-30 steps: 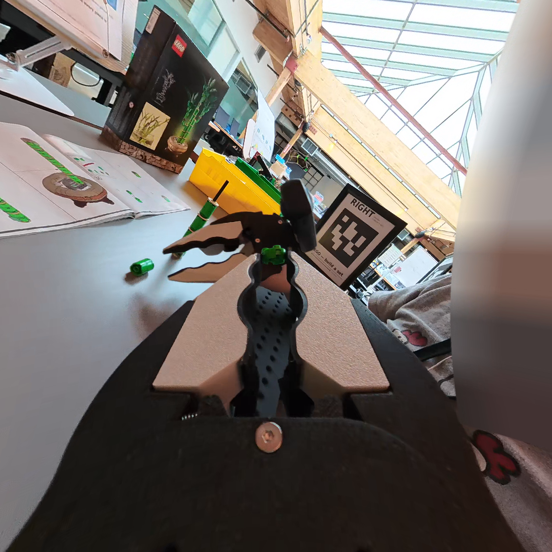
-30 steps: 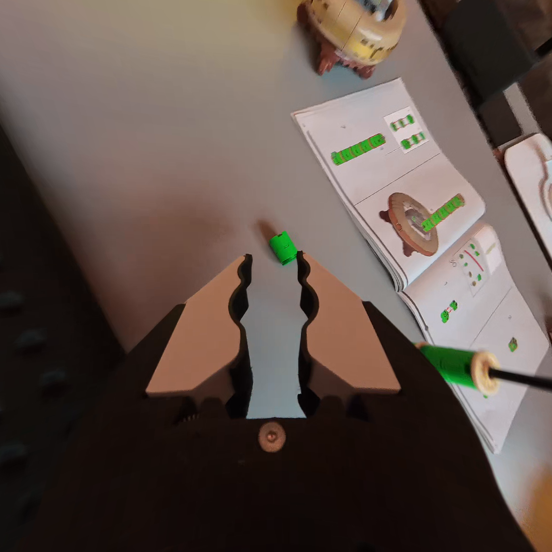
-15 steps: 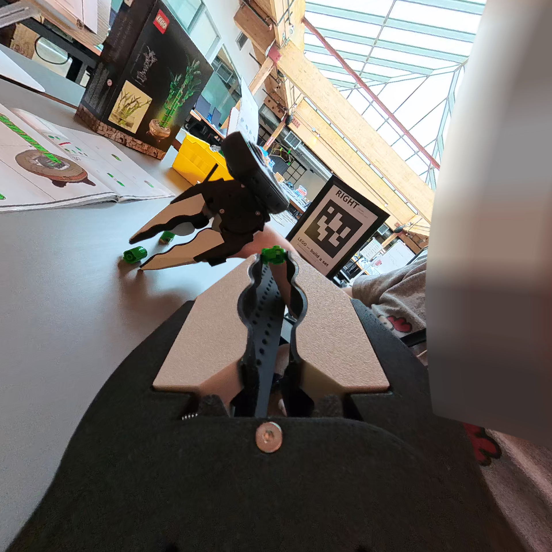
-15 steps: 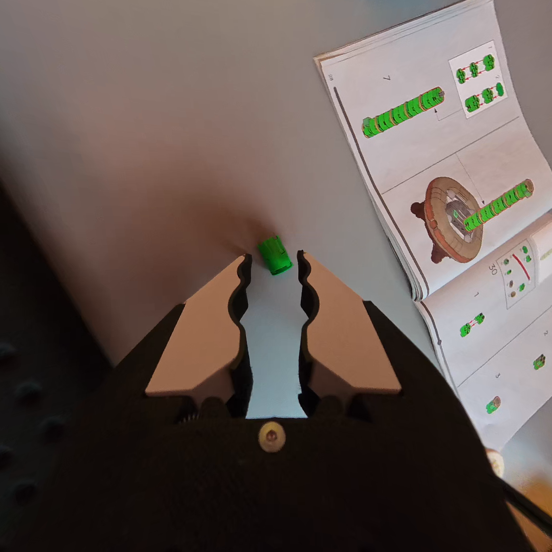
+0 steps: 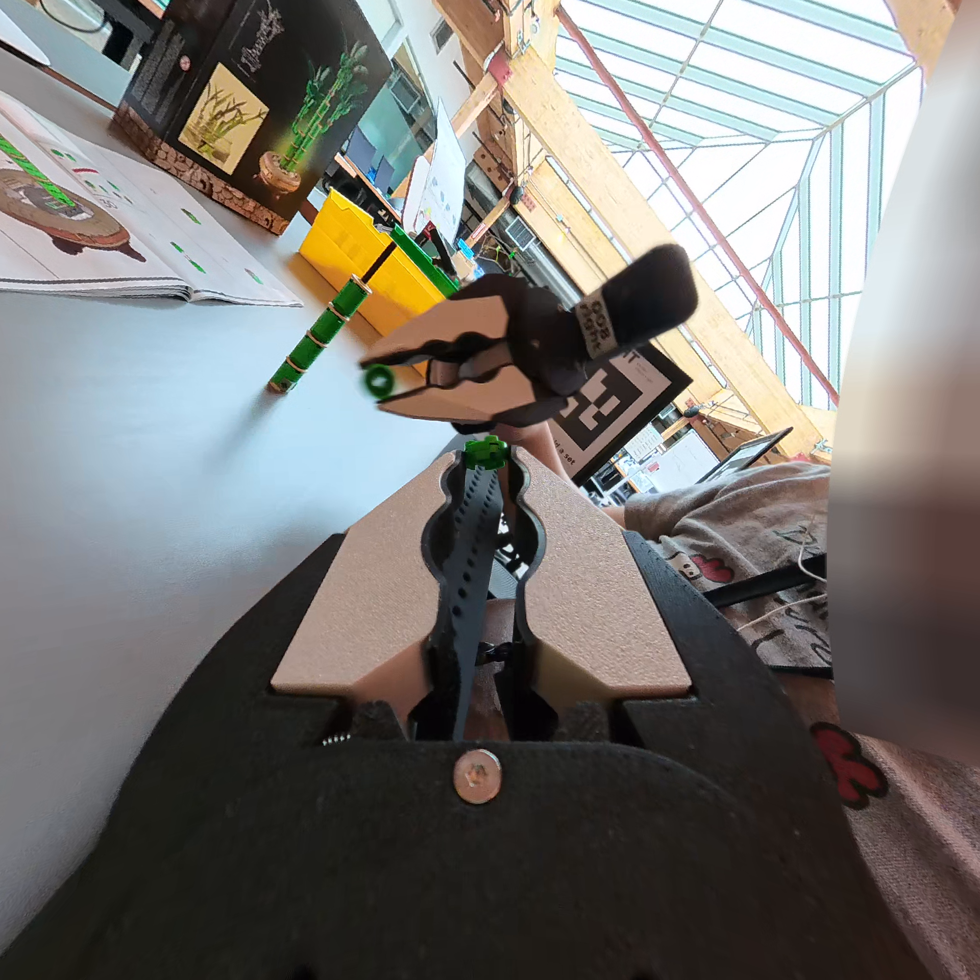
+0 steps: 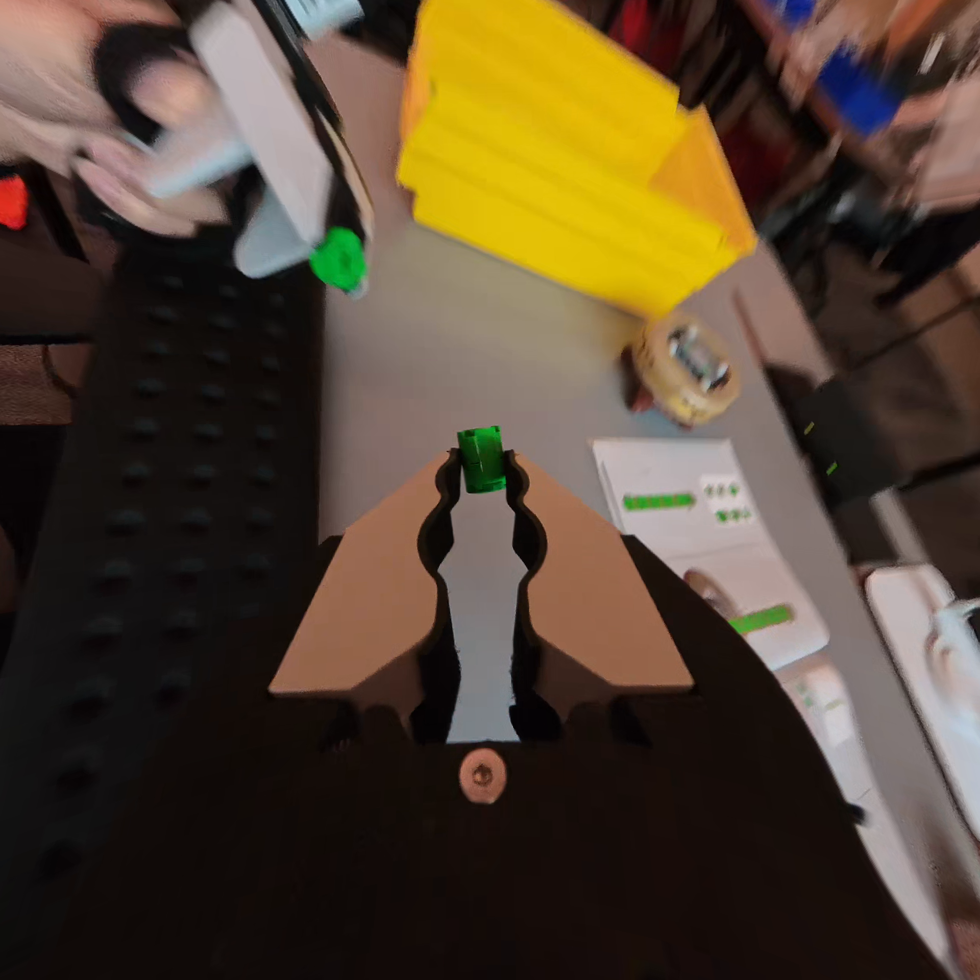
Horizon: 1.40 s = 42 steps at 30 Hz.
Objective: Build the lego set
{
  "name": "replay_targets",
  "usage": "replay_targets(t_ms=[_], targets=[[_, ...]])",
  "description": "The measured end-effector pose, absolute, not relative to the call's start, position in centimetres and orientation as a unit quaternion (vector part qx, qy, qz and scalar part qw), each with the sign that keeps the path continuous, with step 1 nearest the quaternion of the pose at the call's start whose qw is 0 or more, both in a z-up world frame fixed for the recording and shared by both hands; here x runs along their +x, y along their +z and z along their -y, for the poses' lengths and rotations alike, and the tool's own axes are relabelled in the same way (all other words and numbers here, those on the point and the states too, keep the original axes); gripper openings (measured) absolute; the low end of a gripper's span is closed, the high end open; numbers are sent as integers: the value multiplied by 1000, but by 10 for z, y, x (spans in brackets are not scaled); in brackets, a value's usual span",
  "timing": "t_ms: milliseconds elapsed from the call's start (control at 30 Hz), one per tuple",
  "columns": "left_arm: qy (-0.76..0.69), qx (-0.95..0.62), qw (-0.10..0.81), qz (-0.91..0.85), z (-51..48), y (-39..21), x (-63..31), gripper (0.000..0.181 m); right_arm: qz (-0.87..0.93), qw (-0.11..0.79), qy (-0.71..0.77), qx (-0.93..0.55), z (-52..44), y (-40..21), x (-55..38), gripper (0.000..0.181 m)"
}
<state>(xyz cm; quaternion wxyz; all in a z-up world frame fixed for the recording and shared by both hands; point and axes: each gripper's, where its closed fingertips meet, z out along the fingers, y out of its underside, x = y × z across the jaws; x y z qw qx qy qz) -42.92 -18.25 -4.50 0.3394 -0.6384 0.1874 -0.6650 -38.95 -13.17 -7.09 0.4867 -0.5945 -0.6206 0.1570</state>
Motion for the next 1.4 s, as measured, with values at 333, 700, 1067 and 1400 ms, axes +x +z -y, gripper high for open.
replay_targets(t_ms=[333,700,1067,1400], targets=[[-655,-632,354,-214,207,-20,-399,13,621,541,149,-548,173,-37,-371,15],[-646,-631,355,-242,226,16,-378,14,650,624,70,-428,200,43,-345,15],[-554,-606,464,-332,232,70,-358,14,776,567,-42,-274,221,87,-364,15],[-519,-603,507,-332,231,88,-351,14,769,605,-98,-181,222,101,-360,15]])
